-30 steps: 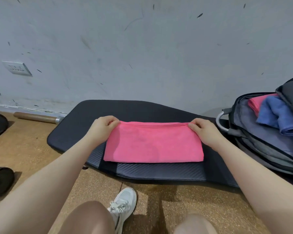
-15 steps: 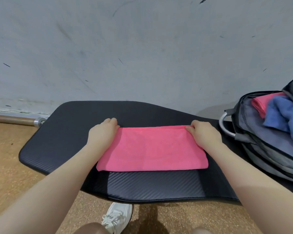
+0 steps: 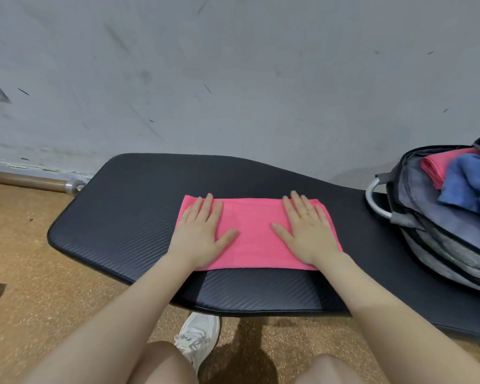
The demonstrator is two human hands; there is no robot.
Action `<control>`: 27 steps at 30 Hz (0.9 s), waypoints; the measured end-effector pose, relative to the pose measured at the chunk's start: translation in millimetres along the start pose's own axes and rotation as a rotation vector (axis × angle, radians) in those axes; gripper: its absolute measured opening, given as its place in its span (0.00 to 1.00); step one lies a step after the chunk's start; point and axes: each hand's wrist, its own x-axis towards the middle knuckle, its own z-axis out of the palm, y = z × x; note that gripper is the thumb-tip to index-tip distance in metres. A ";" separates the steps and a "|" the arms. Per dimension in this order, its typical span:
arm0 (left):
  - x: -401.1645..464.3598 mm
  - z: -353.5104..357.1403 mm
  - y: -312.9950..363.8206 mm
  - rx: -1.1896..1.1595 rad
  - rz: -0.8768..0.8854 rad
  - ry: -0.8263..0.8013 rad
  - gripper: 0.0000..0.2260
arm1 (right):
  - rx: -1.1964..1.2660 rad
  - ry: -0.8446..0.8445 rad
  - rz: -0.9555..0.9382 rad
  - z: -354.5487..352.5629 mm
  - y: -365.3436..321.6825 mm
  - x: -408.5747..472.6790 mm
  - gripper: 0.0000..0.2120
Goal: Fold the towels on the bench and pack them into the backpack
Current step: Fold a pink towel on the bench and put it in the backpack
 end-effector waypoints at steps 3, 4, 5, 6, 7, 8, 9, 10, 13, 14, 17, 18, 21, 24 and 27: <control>-2.5 -2.9 5.0 0.010 -0.007 -0.015 0.47 | 0.063 0.015 0.154 -5.0 23.8 -6.0 0.32; -2.9 -4.4 5.6 0.015 -0.010 -0.024 0.48 | 0.118 0.029 0.214 -6.9 29.8 -9.2 0.31; -3.0 -6.4 6.4 0.016 -0.016 -0.033 0.48 | 0.156 0.054 0.264 -9.2 34.5 -12.9 0.31; -2.5 -8.0 8.0 0.021 -0.026 -0.044 0.47 | 0.164 0.083 0.303 -11.8 37.8 -17.1 0.30; -1.5 -9.4 10.5 0.031 -0.039 -0.062 0.44 | 0.144 0.114 0.328 -15.2 39.3 -22.2 0.29; -0.9 -11.2 14.2 0.034 -0.057 -0.082 0.40 | 0.114 0.131 0.346 -18.7 38.9 -27.9 0.27; -0.7 -13.0 18.9 0.027 -0.075 -0.094 0.36 | 0.098 0.125 0.357 -21.5 37.8 -32.4 0.23; -0.5 -14.4 24.3 0.016 -0.079 -0.094 0.33 | 0.130 0.092 0.380 -24.7 35.8 -35.9 0.21; -1.1 -16.8 45.7 0.031 0.077 -0.054 0.30 | 0.355 -0.032 0.486 -35.9 30.3 -36.7 0.19; -1.0 -17.0 54.0 0.040 0.158 -0.048 0.29 | 0.420 -0.052 0.509 -39.4 29.2 -35.3 0.20; 0.8 -14.8 76.5 0.076 0.352 -0.092 0.29 | 0.568 -0.088 0.524 -44.1 23.7 -33.8 0.20; 2.0 -12.4 82.5 0.083 0.387 -0.117 0.29 | 0.602 -0.088 0.520 -43.2 22.5 -33.9 0.19; 5.1 -1.6 99.9 0.093 0.398 -0.178 0.30 | 0.682 -0.060 0.503 -41.2 23.5 -35.5 0.15; 10.6 7.6 119.8 0.056 0.391 -0.188 0.30 | 0.774 0.033 0.497 -49.2 32.2 -41.8 0.10; 13.3 10.0 137.6 -0.041 0.415 -0.182 0.30 | 0.707 0.250 0.446 -60.0 35.8 -48.2 0.11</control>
